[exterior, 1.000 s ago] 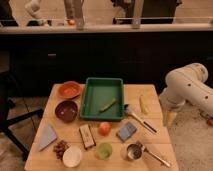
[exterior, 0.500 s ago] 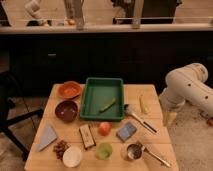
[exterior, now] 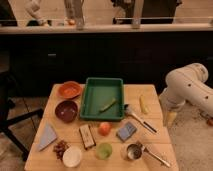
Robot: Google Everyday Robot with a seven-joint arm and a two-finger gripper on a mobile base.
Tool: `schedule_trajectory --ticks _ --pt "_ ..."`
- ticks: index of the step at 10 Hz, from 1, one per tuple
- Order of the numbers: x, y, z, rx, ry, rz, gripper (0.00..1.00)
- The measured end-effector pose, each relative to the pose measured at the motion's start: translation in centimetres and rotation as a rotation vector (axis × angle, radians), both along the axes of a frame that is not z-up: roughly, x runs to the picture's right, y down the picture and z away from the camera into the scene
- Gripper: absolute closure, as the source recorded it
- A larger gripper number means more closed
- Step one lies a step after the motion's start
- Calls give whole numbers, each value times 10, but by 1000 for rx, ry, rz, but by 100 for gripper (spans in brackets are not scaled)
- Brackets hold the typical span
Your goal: Place sponge in plastic cup
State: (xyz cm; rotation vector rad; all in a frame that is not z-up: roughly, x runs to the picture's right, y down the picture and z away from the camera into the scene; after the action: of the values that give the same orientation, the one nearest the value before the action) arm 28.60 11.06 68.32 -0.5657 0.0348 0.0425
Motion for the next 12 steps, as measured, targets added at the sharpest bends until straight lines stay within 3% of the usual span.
schedule_trajectory --ticks 2,4,7,12 --pt "-13 -2 2 25 -107 -37 20" --pt "-40 -3 9 53 -314 -58 20" --pt "-61 4 20 56 -491 -95 20" --pt "-89 30 34 -61 -608 -196 20"
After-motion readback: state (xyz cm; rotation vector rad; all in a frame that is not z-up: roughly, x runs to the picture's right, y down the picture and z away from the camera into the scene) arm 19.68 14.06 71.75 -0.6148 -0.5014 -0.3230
